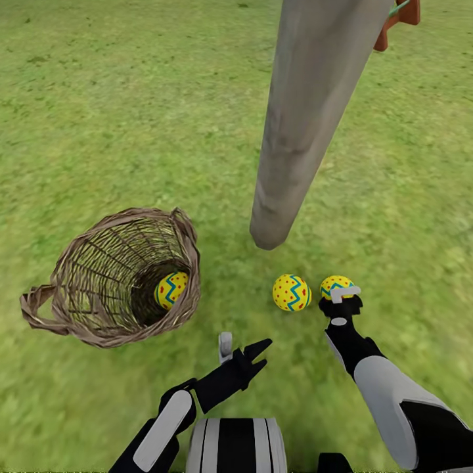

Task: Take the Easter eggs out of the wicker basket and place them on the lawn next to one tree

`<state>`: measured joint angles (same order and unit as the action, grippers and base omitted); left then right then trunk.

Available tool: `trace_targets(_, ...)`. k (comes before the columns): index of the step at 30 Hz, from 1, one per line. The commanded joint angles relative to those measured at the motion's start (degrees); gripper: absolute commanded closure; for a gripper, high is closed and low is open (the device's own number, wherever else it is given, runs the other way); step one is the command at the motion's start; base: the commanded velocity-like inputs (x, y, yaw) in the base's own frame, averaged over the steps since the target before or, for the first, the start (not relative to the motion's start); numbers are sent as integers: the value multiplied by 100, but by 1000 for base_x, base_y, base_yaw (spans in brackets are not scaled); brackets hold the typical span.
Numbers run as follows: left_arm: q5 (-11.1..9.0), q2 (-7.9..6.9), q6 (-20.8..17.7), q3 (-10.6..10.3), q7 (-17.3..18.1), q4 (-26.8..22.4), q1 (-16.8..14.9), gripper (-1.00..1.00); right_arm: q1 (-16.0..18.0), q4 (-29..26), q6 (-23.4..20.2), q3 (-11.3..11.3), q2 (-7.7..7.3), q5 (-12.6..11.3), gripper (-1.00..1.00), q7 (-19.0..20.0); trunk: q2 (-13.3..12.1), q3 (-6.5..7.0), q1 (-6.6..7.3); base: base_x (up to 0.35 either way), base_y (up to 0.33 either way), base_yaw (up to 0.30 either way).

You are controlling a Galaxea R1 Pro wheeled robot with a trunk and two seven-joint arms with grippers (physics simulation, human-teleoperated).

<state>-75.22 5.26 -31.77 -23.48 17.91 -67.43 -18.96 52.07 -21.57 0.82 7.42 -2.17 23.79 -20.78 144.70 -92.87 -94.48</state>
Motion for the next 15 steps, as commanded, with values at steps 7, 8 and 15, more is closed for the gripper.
trace_targets(7,-45,-8,-12,2,11,-1,-1,-100,5,567,49,23,7,8,-100,47,0,-4,-1,0,0,0)
trace_targets(8,-45,-8,-12,2,11,1,0,-100,5,567,56,23,7,11,-100,47,0,-4,-1,0,0,0)
trace_targets(15,-37,38,21,-16,-8,-38,-2,-100,5,567,59,23,7,13,-100,74,-1,18,2,-10,0,0)
